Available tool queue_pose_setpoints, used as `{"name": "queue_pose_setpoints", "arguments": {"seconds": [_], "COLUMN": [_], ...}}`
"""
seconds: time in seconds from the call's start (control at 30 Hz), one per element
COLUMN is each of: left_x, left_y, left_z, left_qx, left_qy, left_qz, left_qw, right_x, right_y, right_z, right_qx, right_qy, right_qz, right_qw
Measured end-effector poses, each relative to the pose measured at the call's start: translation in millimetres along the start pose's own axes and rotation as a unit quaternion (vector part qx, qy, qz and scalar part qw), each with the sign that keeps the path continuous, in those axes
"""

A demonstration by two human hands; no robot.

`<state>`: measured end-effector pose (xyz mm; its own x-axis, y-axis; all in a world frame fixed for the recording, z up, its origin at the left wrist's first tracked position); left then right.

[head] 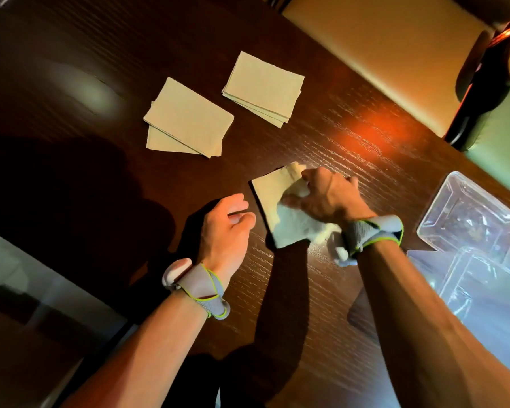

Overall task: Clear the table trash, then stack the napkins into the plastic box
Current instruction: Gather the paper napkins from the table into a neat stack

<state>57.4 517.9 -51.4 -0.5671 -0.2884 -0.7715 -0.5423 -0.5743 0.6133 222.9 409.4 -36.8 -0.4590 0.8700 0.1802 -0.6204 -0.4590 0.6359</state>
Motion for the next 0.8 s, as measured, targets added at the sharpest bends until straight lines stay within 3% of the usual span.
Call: {"name": "queue_pose_setpoints", "arguments": {"seconds": [0.2,0.37,0.57,0.8], "left_x": [6,11,15,12], "left_y": [0,3,12,20], "left_z": [9,15,21,22], "left_qx": [-0.021,0.033,0.122,0.123], "left_qy": [0.020,0.080,0.175,0.279], "left_qz": [0.026,0.022,0.023,0.055], "left_qw": [0.999,0.996,0.977,0.951], "right_x": [23,28,34,41], "right_y": [53,80,89,98], "right_z": [-40,-55,-59,-58], "right_qx": [-0.024,-0.065,-0.071,-0.081], "right_qy": [-0.233,-0.440,-0.561,-0.512], "right_qz": [0.004,-0.003,0.027,0.061], "right_qw": [0.972,0.895,0.825,0.853]}}
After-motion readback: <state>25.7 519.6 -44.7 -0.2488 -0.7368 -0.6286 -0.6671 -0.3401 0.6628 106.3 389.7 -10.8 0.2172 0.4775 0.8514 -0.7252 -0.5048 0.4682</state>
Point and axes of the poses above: each hand's wrist, its own y-axis away from the middle knuckle, its own z-axis out of the back of the hand, x = y × z, the point moved 1 cm from there along -y, towards the middle knuckle, and after that the axes turned 4 degrees about y, right-handed, at the moved point
